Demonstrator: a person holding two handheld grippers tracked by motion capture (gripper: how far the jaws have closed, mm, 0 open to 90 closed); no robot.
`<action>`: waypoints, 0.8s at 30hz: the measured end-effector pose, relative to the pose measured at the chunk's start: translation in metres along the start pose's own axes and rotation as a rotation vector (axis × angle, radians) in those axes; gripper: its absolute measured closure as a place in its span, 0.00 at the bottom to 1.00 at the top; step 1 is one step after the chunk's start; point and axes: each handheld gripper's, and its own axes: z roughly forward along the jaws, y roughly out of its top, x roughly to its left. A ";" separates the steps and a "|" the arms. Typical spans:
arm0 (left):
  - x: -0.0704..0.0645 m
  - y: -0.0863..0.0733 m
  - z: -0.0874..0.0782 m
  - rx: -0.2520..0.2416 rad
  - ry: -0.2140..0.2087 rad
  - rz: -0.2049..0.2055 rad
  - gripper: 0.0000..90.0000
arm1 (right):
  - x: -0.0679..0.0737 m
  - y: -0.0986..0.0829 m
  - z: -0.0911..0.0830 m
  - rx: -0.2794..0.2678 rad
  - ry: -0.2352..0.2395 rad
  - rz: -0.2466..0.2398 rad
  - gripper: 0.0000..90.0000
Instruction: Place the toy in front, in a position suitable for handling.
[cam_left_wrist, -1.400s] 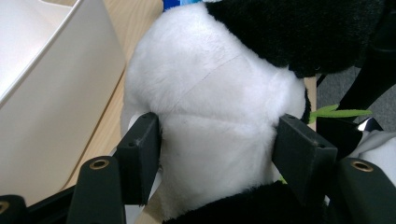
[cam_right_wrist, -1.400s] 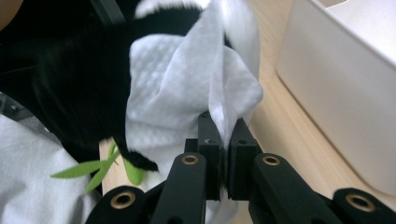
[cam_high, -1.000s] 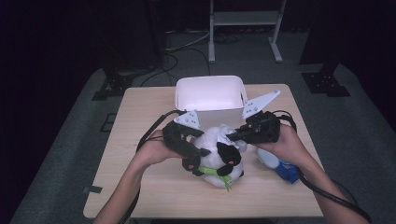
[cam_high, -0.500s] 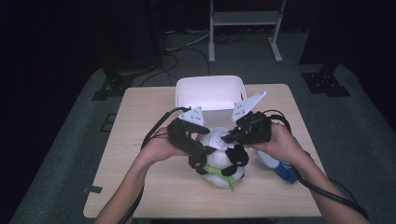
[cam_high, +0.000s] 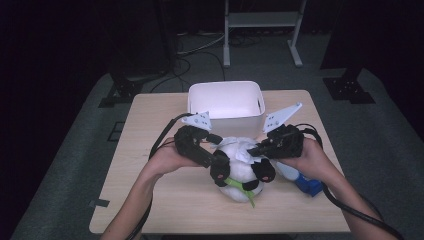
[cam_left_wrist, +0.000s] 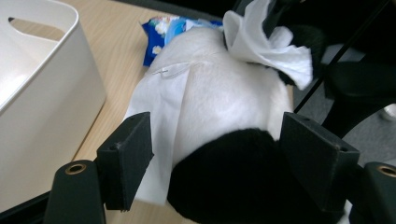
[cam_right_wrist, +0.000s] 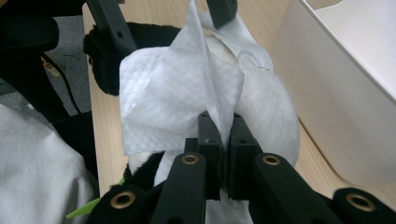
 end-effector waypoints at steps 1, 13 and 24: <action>0.001 0.000 -0.001 -0.005 -0.002 -0.004 0.28 | 0.000 -0.001 -0.001 0.001 -0.002 0.005 0.95; 0.003 -0.005 0.004 0.038 -0.030 -0.015 0.28 | -0.004 -0.013 -0.007 -0.001 -0.018 0.028 0.95; 0.001 -0.002 0.016 0.036 -0.080 -0.009 0.29 | 0.006 0.013 -0.007 0.023 -0.058 -0.047 0.95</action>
